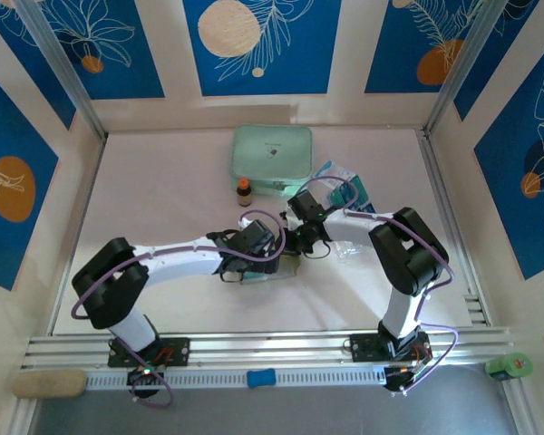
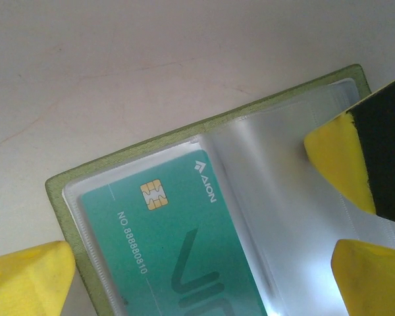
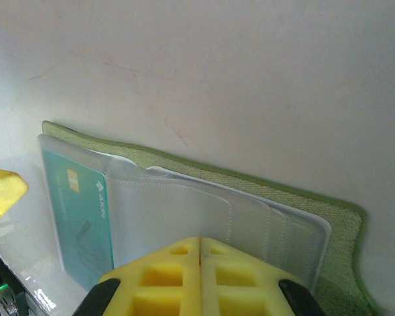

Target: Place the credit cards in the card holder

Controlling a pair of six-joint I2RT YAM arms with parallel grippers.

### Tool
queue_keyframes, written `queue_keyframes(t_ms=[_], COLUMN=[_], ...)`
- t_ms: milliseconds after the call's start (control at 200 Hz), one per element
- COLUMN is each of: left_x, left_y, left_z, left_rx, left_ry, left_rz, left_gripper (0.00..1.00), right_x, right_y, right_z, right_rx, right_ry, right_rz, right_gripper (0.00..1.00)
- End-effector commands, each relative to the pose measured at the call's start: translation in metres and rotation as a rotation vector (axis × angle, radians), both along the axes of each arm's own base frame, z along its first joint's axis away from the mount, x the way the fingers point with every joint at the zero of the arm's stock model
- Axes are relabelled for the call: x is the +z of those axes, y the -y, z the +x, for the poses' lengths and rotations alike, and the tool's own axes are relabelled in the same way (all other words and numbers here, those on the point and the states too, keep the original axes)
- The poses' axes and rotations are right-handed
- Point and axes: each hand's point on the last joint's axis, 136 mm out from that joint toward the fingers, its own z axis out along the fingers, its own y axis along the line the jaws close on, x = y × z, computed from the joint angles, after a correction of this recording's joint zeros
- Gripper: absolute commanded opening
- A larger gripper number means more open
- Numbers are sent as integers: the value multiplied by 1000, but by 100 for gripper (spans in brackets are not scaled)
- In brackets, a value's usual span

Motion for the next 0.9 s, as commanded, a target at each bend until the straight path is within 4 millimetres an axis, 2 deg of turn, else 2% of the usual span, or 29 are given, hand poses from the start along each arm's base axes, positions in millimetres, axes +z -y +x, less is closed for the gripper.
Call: queue_keyframes(t_ms=[0, 310, 535, 740, 895], left_x=[-4, -21, -22, -22, -20], left_y=[3, -9, -12, -12, -13], left_z=[-3, -10, -11, -11, -11], left_rx=[-15, -3, 2, 4, 4], left_ry=[3, -17, -15, -13, -9], left_rz=[13, 45, 45, 41, 38], left_gripper=[100, 98, 96, 95, 95], right_x=[-6, 2, 17, 21, 14], right_y=[-3, -3, 6, 14, 11], right_z=[-10, -7, 2, 3, 0], right_rx=[10, 9, -33, -80, -85], right_ry=[-51, -36, -7, -5, -30], right_rz=[6, 12, 19, 35, 47], right_gripper=[0, 0, 0, 16, 21])
